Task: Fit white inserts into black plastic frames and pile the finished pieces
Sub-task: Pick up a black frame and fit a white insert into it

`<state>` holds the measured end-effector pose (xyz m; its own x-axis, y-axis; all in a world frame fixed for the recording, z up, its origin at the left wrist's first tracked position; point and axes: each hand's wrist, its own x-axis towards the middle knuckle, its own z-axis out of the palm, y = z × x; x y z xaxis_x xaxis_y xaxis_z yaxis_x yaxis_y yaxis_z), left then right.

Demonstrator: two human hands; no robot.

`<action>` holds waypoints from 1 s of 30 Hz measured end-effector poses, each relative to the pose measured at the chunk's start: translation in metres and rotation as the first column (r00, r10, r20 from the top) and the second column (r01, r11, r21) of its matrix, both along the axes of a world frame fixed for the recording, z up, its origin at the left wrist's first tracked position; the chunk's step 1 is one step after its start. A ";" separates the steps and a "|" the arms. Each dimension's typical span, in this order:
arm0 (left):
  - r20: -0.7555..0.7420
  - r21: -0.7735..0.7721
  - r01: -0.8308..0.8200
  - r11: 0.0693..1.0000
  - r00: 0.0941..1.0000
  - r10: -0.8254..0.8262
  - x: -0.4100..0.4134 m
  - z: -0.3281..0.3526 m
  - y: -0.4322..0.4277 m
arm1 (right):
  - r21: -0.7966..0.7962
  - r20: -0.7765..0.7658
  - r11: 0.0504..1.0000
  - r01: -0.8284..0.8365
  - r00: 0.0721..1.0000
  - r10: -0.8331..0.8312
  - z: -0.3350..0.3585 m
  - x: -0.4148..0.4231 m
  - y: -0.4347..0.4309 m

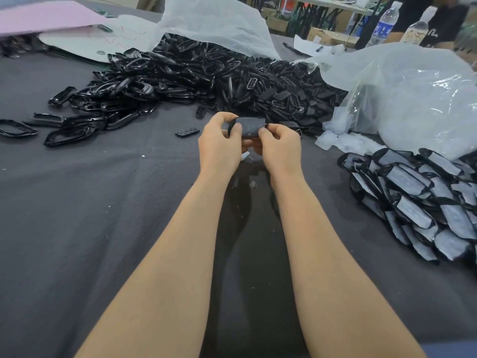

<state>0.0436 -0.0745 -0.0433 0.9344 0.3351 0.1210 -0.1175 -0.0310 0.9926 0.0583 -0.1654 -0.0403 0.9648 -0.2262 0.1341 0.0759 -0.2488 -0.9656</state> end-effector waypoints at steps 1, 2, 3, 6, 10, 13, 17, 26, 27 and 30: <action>-0.005 0.003 -0.001 1.000 1.000 0.001 0.000 0.000 0.000 | 0.003 0.002 1.000 -0.002 1.000 0.002 0.000 0.000 0.000; -0.009 0.002 0.000 1.000 1.000 0.000 0.000 0.000 0.000 | 0.011 0.006 1.000 -0.001 1.000 0.001 0.000 -0.001 0.001; -0.008 -0.002 0.000 1.000 1.000 0.000 -0.001 0.001 0.000 | 0.016 0.009 1.000 0.007 1.000 -0.007 0.000 0.000 0.001; 0.009 -0.023 -0.001 1.000 1.000 0.002 -0.003 0.003 0.000 | 0.039 0.013 0.998 0.043 0.999 -0.043 0.000 0.001 0.000; 0.007 -0.044 0.017 0.999 1.000 -0.017 -0.005 0.004 -0.001 | 0.055 0.014 0.997 0.050 0.999 -0.050 -0.001 0.002 -0.001; 0.015 -0.056 0.036 0.998 0.999 -0.035 -0.006 0.005 -0.001 | 0.045 0.014 0.997 0.057 0.998 -0.058 -0.001 0.002 -0.002; 0.026 -0.026 0.040 0.999 0.999 -0.039 -0.006 0.004 0.000 | 0.056 0.018 0.997 0.049 0.999 -0.050 0.000 0.002 -0.003; 0.047 0.090 0.022 0.996 0.999 -0.026 -0.006 0.003 0.001 | 0.050 0.045 0.999 0.003 0.999 -0.005 -0.002 0.001 -0.001; 0.047 0.098 0.021 0.995 0.999 -0.026 -0.006 0.003 0.000 | 0.043 0.044 0.999 0.004 0.999 -0.006 -0.002 0.002 -0.002; 0.058 0.088 0.025 0.996 0.998 -0.030 -0.007 0.003 -0.001 | 0.012 0.049 1.000 0.020 0.999 -0.020 -0.003 0.002 -0.002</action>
